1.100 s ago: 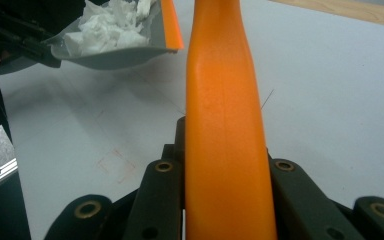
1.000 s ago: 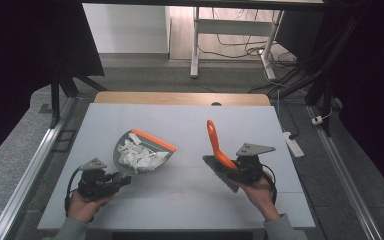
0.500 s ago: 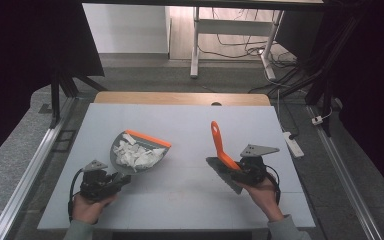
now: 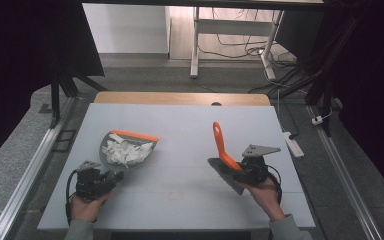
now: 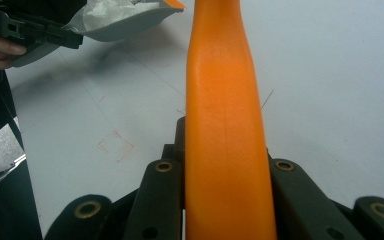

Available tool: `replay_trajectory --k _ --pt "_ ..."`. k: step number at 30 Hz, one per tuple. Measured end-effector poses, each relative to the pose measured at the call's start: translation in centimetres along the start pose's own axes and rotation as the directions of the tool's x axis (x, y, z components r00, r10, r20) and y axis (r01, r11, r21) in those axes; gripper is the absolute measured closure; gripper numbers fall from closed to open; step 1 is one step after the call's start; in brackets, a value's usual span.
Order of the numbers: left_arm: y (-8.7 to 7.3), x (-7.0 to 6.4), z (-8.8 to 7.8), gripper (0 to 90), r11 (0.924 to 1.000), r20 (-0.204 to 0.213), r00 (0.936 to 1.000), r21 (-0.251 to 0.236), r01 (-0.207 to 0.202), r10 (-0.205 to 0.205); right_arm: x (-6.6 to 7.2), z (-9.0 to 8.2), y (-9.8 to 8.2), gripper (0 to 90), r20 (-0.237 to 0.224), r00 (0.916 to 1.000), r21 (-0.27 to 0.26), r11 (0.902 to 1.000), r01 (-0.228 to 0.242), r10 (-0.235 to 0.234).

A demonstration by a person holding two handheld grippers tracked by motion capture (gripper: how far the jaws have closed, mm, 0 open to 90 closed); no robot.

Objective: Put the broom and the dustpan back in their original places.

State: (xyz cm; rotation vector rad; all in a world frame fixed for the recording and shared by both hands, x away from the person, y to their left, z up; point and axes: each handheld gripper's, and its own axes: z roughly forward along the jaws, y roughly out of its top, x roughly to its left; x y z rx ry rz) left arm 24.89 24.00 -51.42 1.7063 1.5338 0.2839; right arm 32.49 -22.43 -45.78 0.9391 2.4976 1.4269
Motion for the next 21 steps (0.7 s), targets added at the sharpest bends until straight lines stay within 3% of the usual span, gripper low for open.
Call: replay_trajectory --k 6,21 --pt "0.0 0.4 0.6 61.0 0.9996 -0.05 0.9983 0.003 0.029 -0.029 -0.1 -0.2 -0.1 77.0 0.003 0.9999 0.0 1.0 -0.01 0.01" --pt "0.1 0.5 1.8 61.0 0.9976 -0.099 0.9929 0.015 0.067 -0.065 -1.3 0.6 -1.1 77.0 -0.008 0.9979 0.048 0.9968 -0.064 0.065"
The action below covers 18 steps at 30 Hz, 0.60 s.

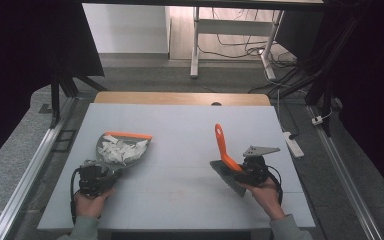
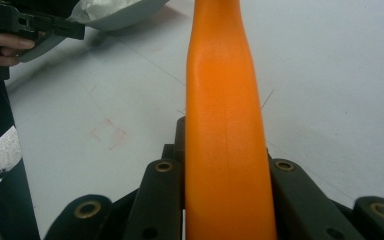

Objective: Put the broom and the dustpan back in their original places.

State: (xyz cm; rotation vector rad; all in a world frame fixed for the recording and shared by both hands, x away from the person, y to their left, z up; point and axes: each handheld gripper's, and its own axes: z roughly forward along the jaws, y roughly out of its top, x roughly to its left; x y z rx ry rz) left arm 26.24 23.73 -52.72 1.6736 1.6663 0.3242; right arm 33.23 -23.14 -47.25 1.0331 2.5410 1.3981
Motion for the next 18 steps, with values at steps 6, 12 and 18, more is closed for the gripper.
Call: replay_trajectory --k 6,12,18 --pt "0.0 -0.2 0.5 61.0 0.9998 -0.015 0.9998 0.006 0.017 -0.017 -0.2 0.3 -0.1 77.0 -0.017 0.9997 0.024 0.9996 -0.017 0.018" --pt "0.0 -0.3 1.0 61.0 0.9995 -0.03 0.9992 0.016 0.027 -0.027 -0.6 1.1 -0.4 77.0 -0.018 0.9992 0.062 0.9975 -0.035 0.036" --pt "0.0 -0.4 1.3 60.9 0.9991 -0.039 0.9986 0.02 0.037 -0.036 -1.5 1.8 -0.7 77.0 0.0 0.9978 0.097 0.993 -0.067 0.067"
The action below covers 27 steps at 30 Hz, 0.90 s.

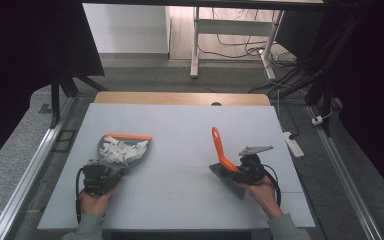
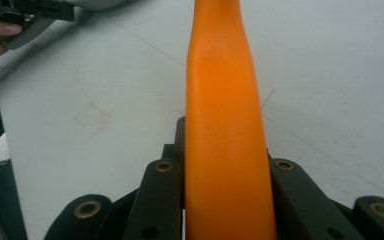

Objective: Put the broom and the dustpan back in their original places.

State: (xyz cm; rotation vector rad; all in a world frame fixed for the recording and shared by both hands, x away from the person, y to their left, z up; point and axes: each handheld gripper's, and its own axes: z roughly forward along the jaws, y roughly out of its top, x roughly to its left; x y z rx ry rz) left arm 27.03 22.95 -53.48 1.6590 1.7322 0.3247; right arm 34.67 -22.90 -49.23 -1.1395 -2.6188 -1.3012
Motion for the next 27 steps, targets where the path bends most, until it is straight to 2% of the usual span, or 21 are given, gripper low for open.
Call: replay_trajectory --k 10,17,21,27 --pt "-0.1 -0.1 0.5 60.8 0.9997 -0.008 0.9999 0.023 -0.009 0.009 -1.4 1.0 -0.1 76.7 0.064 0.9978 0.054 0.9983 -0.022 0.019" --pt "-0.1 -0.1 0.5 60.5 0.9997 -0.007 0.9999 0.024 -0.009 0.009 -2.6 1.1 0.0 75.5 0.079 0.9958 0.055 0.9972 -0.05 0.046" --pt "-0.1 -0.1 0.5 60.0 0.9996 0.001 0.9999 0.023 -0.013 0.013 -2.9 1.2 -0.1 73.8 0.087 0.9952 0.056 0.9972 -0.05 0.045" --pt "-0.1 -0.2 0.5 49.3 0.9992 0.012 0.9995 0.025 -0.031 0.03 -3.2 1.4 0.0 68.8 0.111 0.9933 0.067 0.9971 -0.037 0.029"
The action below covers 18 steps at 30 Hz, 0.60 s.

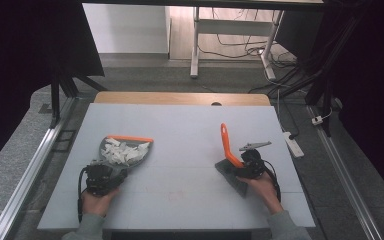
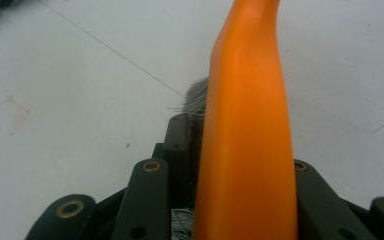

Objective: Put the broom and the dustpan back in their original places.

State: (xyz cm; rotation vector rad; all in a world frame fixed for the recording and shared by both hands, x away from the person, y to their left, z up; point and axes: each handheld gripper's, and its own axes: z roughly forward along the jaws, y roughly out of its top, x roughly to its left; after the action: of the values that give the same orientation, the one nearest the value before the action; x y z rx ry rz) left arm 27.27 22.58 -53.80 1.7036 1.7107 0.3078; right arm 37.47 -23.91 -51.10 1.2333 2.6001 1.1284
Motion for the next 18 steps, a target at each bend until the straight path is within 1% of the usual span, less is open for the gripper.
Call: replay_trajectory --k 3,4,6,8,14,18 --pt "-0.01 0.0 -0.08 41.5 1.0 0.007 1.0 -0.003 -0.006 0.006 -0.02 0.07 0.07 63.1 0.024 0.9995 0.011 0.9997 0.021 -0.021" --pt "-0.01 -0.01 -0.1 39.5 1.0 0.009 0.9999 -0.003 -0.007 0.007 -0.01 0.06 0.11 60.8 0.039 0.9989 0.011 0.9996 0.027 -0.027" --pt "-0.01 -0.04 -0.15 35.8 0.9998 0.009 0.9998 -0.002 -0.018 0.018 -0.12 0.03 0.21 58.3 0.054 0.9981 0.018 0.9994 0.03 -0.031" --pt "-0.01 -0.13 -0.23 32.9 0.9996 0.008 0.9995 -0.004 -0.03 0.03 -0.32 0.04 0.23 56.7 0.05 0.9985 0.017 0.9996 0.023 -0.024" --pt "0.0 -0.37 -0.58 26.6 0.9982 0.011 0.9983 -0.015 -0.057 0.058 -0.68 0.1 0.43 47.4 0.08 0.9967 0.031 0.9995 0.005 -0.008" --pt "0.0 -0.38 -0.86 22.7 0.9973 0.004 0.9976 -0.023 -0.069 0.069 -0.98 0.14 0.49 42.0 0.097 0.9951 0.031 0.9993 -0.022 0.019"
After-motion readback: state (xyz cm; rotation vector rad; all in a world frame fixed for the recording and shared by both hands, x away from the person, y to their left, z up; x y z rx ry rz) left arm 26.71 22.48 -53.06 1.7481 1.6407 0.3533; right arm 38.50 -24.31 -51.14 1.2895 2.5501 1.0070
